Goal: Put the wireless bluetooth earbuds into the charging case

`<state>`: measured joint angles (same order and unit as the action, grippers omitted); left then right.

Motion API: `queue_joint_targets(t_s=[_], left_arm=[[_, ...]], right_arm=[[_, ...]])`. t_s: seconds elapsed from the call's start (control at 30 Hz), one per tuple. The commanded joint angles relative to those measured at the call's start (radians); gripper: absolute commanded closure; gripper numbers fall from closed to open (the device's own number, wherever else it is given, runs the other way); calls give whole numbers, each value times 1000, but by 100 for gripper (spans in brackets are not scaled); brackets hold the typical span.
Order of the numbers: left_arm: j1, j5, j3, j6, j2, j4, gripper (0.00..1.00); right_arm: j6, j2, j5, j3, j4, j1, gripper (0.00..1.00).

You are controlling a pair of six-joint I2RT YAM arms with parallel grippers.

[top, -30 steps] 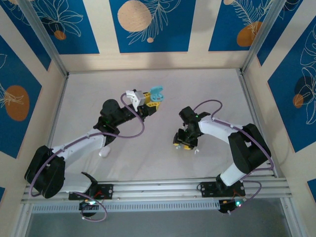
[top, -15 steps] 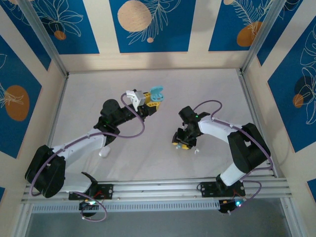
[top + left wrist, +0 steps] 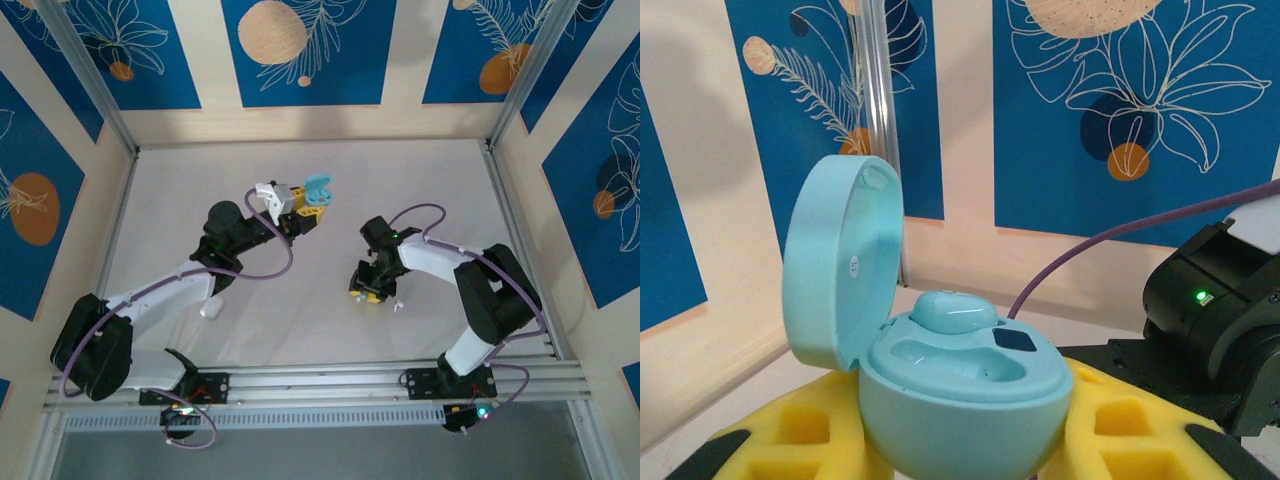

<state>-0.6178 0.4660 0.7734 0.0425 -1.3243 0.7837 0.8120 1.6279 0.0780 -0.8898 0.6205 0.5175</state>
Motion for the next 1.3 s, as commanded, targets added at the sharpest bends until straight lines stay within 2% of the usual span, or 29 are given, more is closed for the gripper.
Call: queue_joint_targets(t_s=[0.0, 0.37, 0.77, 1.0, 1.27], left_arm=[[-13, 2, 24, -4, -2, 45, 69], [-13, 3, 27, 1, -16, 54, 69], [-11, 0, 21, 2, -9, 57, 69], [-11, -2, 16, -2, -4, 57, 69], [-12, -3, 14, 1, -3, 62, 69]], right_arm=[[-25, 22, -15, -35, 7, 5, 59], [-83, 73, -20, -97, 19, 7, 60], [-226, 123, -70, -188, 105, 48, 60], [-206, 122, -198, -225, 187, 75, 59], [-149, 163, -226, -244, 237, 102, 62]])
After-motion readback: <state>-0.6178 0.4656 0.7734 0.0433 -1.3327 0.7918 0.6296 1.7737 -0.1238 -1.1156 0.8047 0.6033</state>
